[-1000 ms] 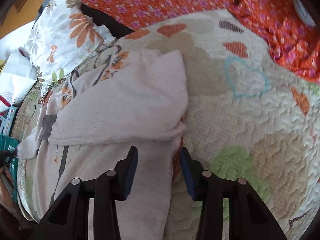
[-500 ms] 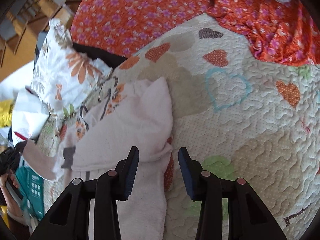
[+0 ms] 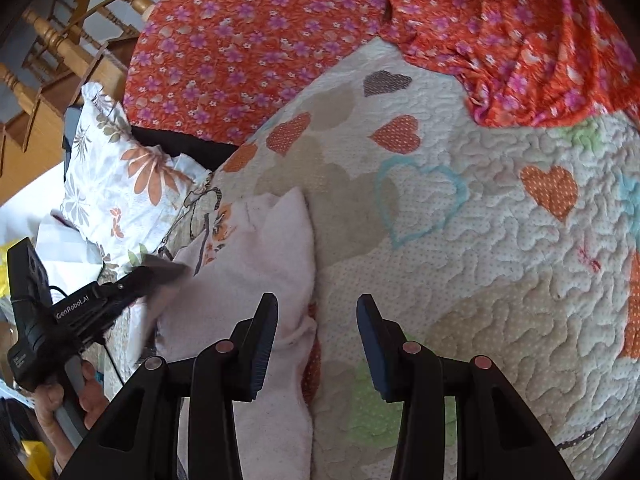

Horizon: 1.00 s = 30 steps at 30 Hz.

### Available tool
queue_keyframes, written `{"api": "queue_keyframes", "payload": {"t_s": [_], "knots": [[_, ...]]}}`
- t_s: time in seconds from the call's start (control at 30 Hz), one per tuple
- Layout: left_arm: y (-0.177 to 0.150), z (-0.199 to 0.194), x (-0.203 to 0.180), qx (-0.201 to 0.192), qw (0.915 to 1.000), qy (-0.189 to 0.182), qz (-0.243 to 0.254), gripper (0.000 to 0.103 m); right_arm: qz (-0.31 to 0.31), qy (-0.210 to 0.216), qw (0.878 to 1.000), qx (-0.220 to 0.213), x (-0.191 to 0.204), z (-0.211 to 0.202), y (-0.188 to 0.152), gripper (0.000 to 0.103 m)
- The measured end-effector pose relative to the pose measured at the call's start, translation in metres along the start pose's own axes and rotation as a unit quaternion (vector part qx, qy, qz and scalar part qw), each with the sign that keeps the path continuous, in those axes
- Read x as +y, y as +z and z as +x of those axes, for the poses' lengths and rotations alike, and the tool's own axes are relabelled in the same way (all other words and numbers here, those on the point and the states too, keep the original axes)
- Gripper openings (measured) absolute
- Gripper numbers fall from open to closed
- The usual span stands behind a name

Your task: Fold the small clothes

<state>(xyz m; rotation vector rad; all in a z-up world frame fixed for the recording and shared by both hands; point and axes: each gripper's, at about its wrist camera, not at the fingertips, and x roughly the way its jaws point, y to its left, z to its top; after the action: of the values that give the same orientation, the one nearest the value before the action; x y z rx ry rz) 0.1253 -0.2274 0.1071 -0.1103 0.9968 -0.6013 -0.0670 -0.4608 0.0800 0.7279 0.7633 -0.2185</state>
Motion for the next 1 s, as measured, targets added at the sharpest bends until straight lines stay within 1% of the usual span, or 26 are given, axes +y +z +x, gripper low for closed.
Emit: {"api": "queue_keyframes", "payload": {"t_s": [0.03,0.07,0.1,0.13,0.17,0.2,0.23,0.3,0.4,0.43,0.53,0.63,0.73,0.8,0.83,0.87,0.9,0.93,1.0], "knots": [[0.000,-0.007,0.010,0.000,1.0000,0.000,-0.003,0.036,-0.010,0.000,1.000,0.000,0.005,0.001,-0.001,0.045],[-0.002,-0.014,0.015,-0.004,1.0000,0.002,-0.007,0.047,-0.019,-0.001,1.000,0.001,0.009,0.001,-0.002,0.045],[-0.004,-0.026,0.025,-0.015,0.9998,0.007,-0.014,0.054,-0.028,-0.002,1.000,0.002,0.013,0.002,-0.003,0.045],[-0.007,-0.036,0.032,-0.026,0.9994,0.013,-0.017,0.057,-0.037,-0.002,0.999,0.005,0.017,0.004,-0.006,0.045],[-0.010,-0.046,0.041,-0.034,0.9990,0.020,-0.019,0.063,-0.043,-0.001,0.999,0.008,0.020,0.006,-0.008,0.045],[-0.016,-0.058,0.055,-0.044,0.9982,0.036,-0.021,0.067,-0.049,0.001,0.999,0.012,0.023,0.009,-0.011,0.045],[-0.022,-0.066,0.066,-0.049,0.9971,0.055,-0.023,0.067,-0.054,0.004,0.998,0.016,0.026,0.012,-0.014,0.045],[-0.038,-0.082,0.095,-0.055,0.9934,0.096,-0.030,0.068,-0.057,0.027,0.998,0.028,0.033,0.018,-0.021,0.045],[-0.062,-0.099,0.138,-0.053,0.9876,0.140,-0.049,0.068,-0.054,0.070,0.995,0.052,0.047,0.032,-0.023,0.045],[-0.074,-0.106,0.159,-0.054,0.9842,0.157,-0.063,0.068,-0.059,0.074,0.994,0.058,0.055,0.039,-0.022,0.045],[-0.098,-0.120,0.206,-0.052,0.9757,0.189,-0.097,0.068,-0.078,0.071,0.992,0.073,0.077,0.063,-0.015,0.045],[-0.117,-0.133,0.244,-0.054,0.9680,0.202,-0.138,0.068,-0.064,0.073,0.991,0.097,0.087,0.092,-0.010,0.045],[-0.135,-0.144,0.272,-0.059,0.9608,0.206,-0.176,0.068,-0.072,0.032,0.991,0.112,0.094,0.121,-0.015,0.045],[-0.142,-0.146,0.285,-0.058,0.9578,0.199,-0.198,0.068,-0.077,0.025,0.990,0.118,0.099,0.133,-0.022,0.045],[-0.147,-0.147,0.292,-0.057,0.9559,0.194,-0.213,0.068,-0.086,0.020,0.990,0.112,0.103,0.136,-0.025,0.045],[-0.150,-0.148,0.296,-0.056,0.9548,0.193,-0.219,0.068,-0.101,0.014,0.989,0.106,0.109,0.136,-0.028,0.041],[-0.153,-0.147,0.299,-0.054,0.9538,0.195,-0.222,0.068,-0.112,0.012,0.988,0.103,0.113,0.137,-0.029,0.029],[-0.156,-0.148,0.301,-0.052,0.9526,0.199,-0.224,0.068,-0.120,0.012,0.987,0.103,0.116,0.137,-0.030,0.004],[-0.159,-0.148,0.302,-0.053,0.9517,0.206,-0.222,0.068,-0.123,0.009,0.988,0.094,0.118,0.131,-0.028,0.004]]}}
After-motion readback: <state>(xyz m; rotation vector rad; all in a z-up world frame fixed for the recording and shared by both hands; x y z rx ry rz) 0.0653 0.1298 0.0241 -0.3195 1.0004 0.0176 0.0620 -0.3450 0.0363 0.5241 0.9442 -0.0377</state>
